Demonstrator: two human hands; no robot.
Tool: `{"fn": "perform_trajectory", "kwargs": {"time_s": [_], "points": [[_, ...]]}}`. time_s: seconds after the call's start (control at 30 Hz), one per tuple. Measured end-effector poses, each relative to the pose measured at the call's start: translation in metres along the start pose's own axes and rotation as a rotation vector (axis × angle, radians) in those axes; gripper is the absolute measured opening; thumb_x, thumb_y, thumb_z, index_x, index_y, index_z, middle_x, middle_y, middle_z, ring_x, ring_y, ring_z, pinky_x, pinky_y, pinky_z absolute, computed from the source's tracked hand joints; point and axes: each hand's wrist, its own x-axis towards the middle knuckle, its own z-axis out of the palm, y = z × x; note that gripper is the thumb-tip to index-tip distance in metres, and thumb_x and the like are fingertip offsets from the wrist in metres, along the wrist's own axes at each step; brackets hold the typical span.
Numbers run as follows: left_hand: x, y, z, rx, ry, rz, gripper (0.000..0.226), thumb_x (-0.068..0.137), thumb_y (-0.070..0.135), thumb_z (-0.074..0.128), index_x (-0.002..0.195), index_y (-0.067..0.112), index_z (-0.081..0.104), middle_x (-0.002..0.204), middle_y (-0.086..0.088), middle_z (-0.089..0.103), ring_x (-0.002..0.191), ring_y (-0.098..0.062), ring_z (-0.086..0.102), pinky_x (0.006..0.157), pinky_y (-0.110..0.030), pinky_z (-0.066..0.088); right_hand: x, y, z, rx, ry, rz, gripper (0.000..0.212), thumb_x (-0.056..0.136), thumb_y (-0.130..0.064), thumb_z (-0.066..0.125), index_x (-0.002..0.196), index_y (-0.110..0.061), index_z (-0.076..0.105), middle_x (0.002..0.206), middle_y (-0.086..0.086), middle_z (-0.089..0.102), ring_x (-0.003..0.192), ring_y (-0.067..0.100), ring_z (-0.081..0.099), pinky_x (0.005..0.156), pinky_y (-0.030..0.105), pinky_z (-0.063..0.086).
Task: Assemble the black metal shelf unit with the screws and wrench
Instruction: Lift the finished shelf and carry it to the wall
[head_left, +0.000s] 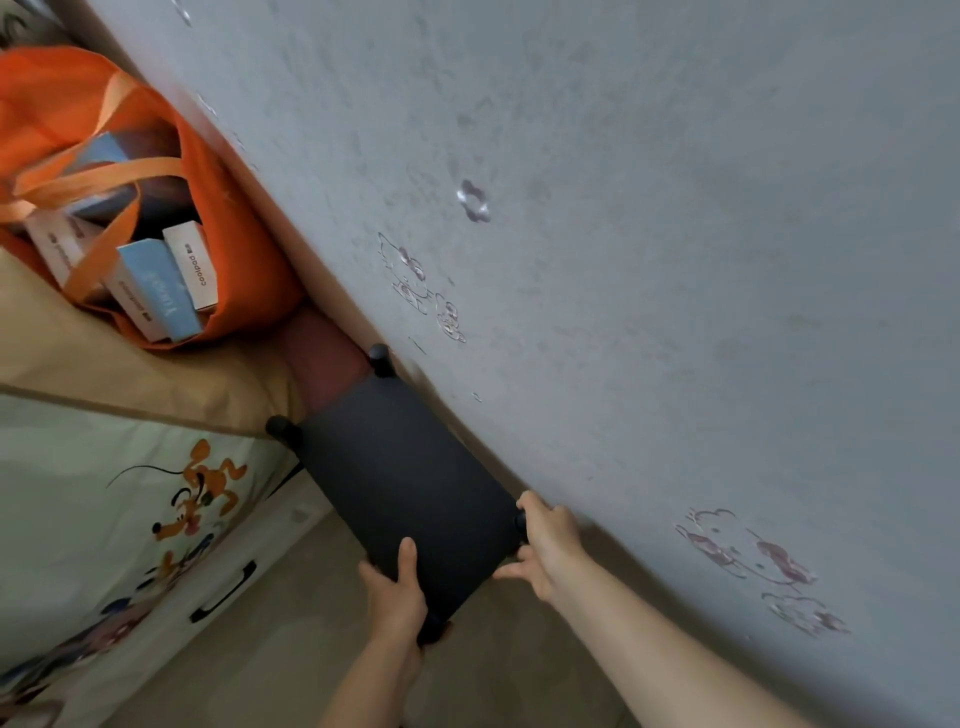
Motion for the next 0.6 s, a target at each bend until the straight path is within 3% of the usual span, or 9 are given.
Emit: {"fn": "perform_trajectory", "kwargs": {"time_s": [0.13, 0.27, 0.37, 0.5, 0.6], "points": [[0.016, 0.014, -0.007, -0.011, 0.002, 0.031, 0.045, 0.100, 0.049, 0.052, 0.135, 0.031, 0.031, 0.124, -0.002, 0.049, 0.090, -0.031, 0.059, 0.056, -0.046, 0.057, 0.001, -0.006, 0.018, -0.010, -0.020, -0.007, 0.004, 0.093, -0.014, 0.049, 0.095, -0.010, 0.050, 0.100, 0.012, 0.058, 0.088, 0.036, 0.062, 0.052, 0.051, 0.056], [0.019, 0.023, 0.001, -0.028, -0.008, 0.020, 0.047, 0.100, 0.049, 0.052, 0.136, 0.031, 0.030, 0.123, -0.003, 0.049, 0.093, -0.034, 0.060, 0.055, -0.048, 0.058, 0.008, -0.018, 0.025, -0.017, 0.019, -0.038, 0.012, 0.092, -0.022, 0.052, 0.102, -0.015, 0.050, 0.106, 0.007, 0.057, 0.103, 0.039, 0.059, 0.049, 0.048, 0.056], [0.017, 0.025, 0.010, -0.048, -0.007, -0.012, 0.049, 0.100, 0.050, 0.052, 0.139, 0.030, 0.029, 0.125, -0.002, 0.046, 0.104, -0.038, 0.057, 0.064, -0.057, 0.059, 0.011, -0.025, 0.024, -0.007, 0.024, -0.026, 0.021, 0.092, -0.026, 0.052, 0.112, -0.018, 0.049, 0.109, 0.006, 0.056, 0.104, 0.037, 0.057, 0.048, 0.048, 0.056], [0.013, 0.021, 0.015, -0.062, 0.020, -0.020, 0.052, 0.099, 0.050, 0.052, 0.141, 0.030, 0.029, 0.128, -0.003, 0.049, 0.107, -0.037, 0.056, 0.080, -0.062, 0.057, 0.009, -0.023, 0.018, 0.085, 0.021, 0.034, 0.020, 0.092, -0.029, 0.059, 0.107, -0.017, 0.052, 0.104, 0.007, 0.060, 0.096, 0.034, 0.060, 0.067, 0.062, 0.054], [0.009, 0.018, 0.021, -0.104, 0.020, -0.025, 0.051, 0.099, 0.049, 0.052, 0.141, 0.030, 0.029, 0.136, -0.005, 0.049, 0.113, -0.037, 0.056, 0.088, -0.062, 0.055, 0.008, -0.024, 0.014, 0.137, 0.002, 0.035, 0.026, 0.090, -0.032, 0.066, 0.108, -0.017, 0.055, 0.101, 0.004, 0.061, 0.093, 0.029, 0.062, 0.064, 0.052, 0.057]]}}
